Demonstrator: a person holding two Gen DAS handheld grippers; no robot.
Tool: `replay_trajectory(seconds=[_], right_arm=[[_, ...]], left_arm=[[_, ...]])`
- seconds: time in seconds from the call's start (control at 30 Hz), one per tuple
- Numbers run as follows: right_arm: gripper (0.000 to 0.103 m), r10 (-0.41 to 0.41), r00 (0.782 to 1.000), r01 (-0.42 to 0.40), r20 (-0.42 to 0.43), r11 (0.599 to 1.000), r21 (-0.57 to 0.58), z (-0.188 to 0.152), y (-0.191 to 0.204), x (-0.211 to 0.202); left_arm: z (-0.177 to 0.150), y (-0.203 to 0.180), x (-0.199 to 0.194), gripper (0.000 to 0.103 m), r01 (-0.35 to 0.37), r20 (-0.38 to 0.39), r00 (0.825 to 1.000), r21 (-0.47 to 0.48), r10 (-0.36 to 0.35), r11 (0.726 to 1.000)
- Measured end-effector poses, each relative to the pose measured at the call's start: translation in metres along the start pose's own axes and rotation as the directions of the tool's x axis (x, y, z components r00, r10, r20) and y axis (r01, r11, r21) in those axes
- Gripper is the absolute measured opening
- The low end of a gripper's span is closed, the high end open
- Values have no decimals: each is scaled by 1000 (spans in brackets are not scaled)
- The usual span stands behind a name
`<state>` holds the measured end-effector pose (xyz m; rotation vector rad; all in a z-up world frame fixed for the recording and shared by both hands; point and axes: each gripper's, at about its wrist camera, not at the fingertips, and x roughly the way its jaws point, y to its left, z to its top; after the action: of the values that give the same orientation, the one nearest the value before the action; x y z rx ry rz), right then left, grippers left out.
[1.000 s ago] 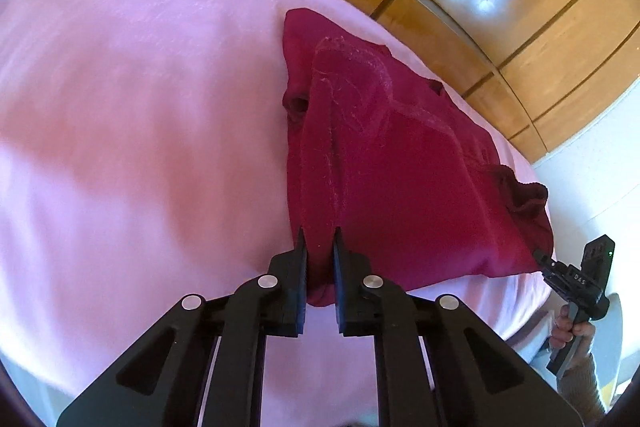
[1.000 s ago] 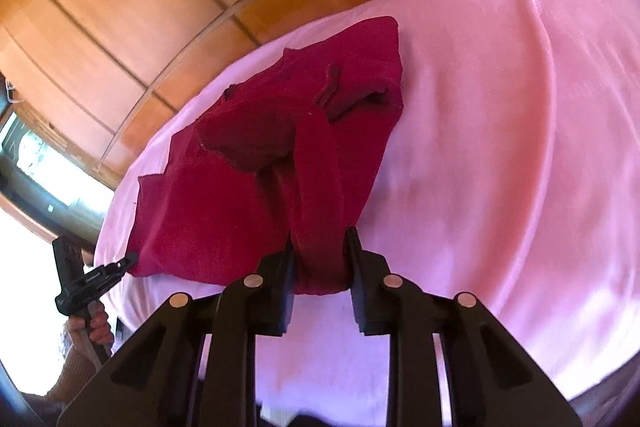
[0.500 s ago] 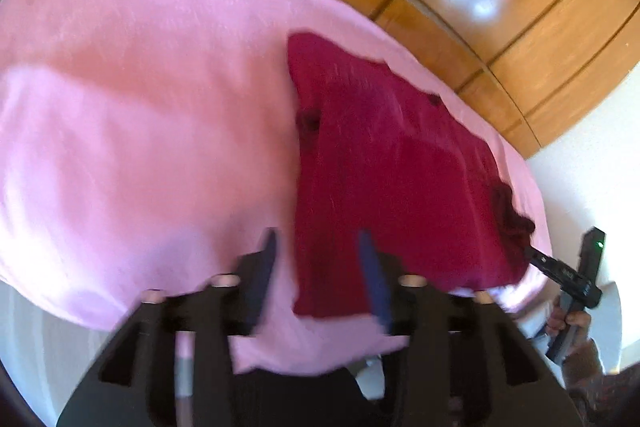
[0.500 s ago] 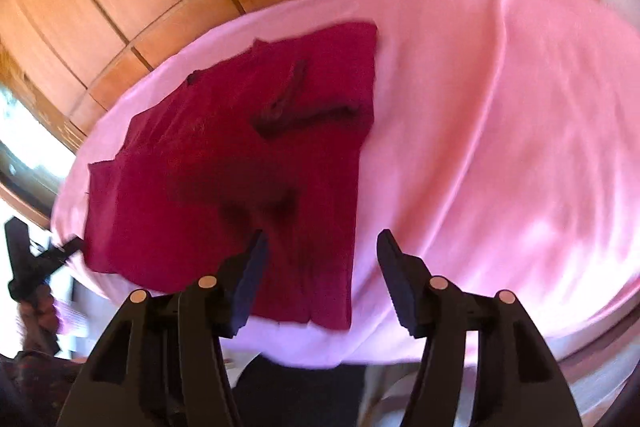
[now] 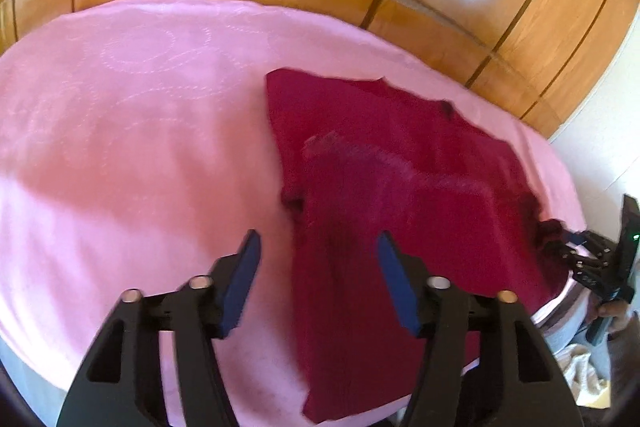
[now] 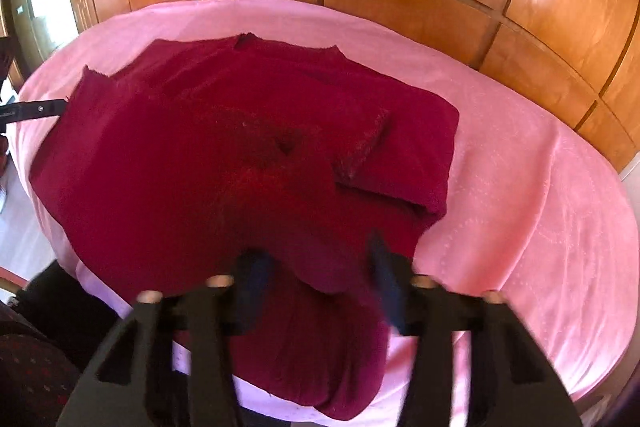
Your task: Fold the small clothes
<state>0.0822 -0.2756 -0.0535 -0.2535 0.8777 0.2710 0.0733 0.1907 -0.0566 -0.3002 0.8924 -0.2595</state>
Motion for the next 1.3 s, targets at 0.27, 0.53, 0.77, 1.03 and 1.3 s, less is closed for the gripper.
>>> replay_trajectory(seconds=[0.27, 0.53, 0.77, 1.03, 1.3], right_arm=[[12, 79, 996, -85, 49, 986, 146, 15, -24, -22], [11, 118, 975, -171, 189, 940, 296, 37, -67, -57], [11, 108, 952, -209, 286, 914, 349, 87, -99, -46], [11, 108, 976, -193, 188, 828, 526, 122, -150, 55], [24, 157, 984, -176, 84, 799, 575, 108, -162, 107]], left_arm=[[7, -5, -4, 5, 58, 16, 998, 41, -58, 997], [29, -9, -39, 4, 114, 138, 984, 31, -117, 993], [83, -13, -42, 4, 79, 247, 965, 45, -88, 996], [143, -9, 41, 4, -31, 180, 983, 17, 28, 999], [140, 7, 109, 4, -140, 20, 990, 4, 140, 990]])
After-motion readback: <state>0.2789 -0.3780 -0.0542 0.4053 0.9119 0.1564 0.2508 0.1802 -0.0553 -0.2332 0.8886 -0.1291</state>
